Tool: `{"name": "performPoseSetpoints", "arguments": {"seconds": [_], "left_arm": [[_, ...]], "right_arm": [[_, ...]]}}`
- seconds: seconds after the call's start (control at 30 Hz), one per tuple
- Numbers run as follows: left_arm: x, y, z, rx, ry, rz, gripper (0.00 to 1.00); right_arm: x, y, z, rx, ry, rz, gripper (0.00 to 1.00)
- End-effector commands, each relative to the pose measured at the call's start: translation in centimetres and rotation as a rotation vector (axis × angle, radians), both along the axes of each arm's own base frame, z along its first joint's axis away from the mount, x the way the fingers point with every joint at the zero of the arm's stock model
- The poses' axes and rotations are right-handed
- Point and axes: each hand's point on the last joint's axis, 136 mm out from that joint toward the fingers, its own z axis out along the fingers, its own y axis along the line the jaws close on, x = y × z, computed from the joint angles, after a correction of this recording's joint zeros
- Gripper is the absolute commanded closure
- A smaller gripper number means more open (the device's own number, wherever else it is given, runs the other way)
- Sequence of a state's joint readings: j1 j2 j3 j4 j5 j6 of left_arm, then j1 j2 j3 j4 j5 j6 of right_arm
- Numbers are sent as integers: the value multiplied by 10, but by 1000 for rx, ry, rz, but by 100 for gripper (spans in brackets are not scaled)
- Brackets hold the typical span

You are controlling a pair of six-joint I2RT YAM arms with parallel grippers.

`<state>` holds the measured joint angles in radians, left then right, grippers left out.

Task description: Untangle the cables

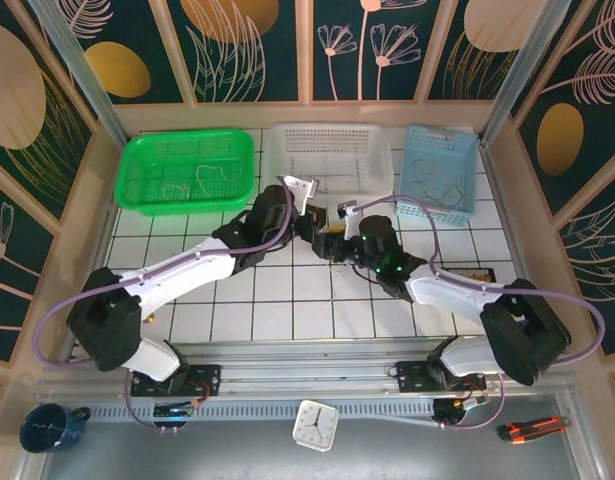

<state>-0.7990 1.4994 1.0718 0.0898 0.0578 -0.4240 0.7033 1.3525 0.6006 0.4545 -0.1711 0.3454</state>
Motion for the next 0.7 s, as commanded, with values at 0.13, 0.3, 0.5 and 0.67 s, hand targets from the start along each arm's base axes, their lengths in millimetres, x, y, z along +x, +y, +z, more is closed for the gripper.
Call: {"name": "performPoseSetpoints", "arguments": {"seconds": [0.13, 0.3, 0.5, 0.67], "left_arm": [[-8, -1, 80, -119, -82, -23, 100], [-11, 3, 138, -202, -155, -18, 100], [-17, 9, 204, -297, -239, -20, 100], [-20, 15, 246, -348, -300, -12, 100]], "right_arm": [[19, 6, -6, 18, -44, -52, 50], [24, 3, -25, 15, -14, -93, 51], [30, -1, -52, -13, 25, -138, 54], [29, -5, -73, -24, 64, -160, 63]]}}
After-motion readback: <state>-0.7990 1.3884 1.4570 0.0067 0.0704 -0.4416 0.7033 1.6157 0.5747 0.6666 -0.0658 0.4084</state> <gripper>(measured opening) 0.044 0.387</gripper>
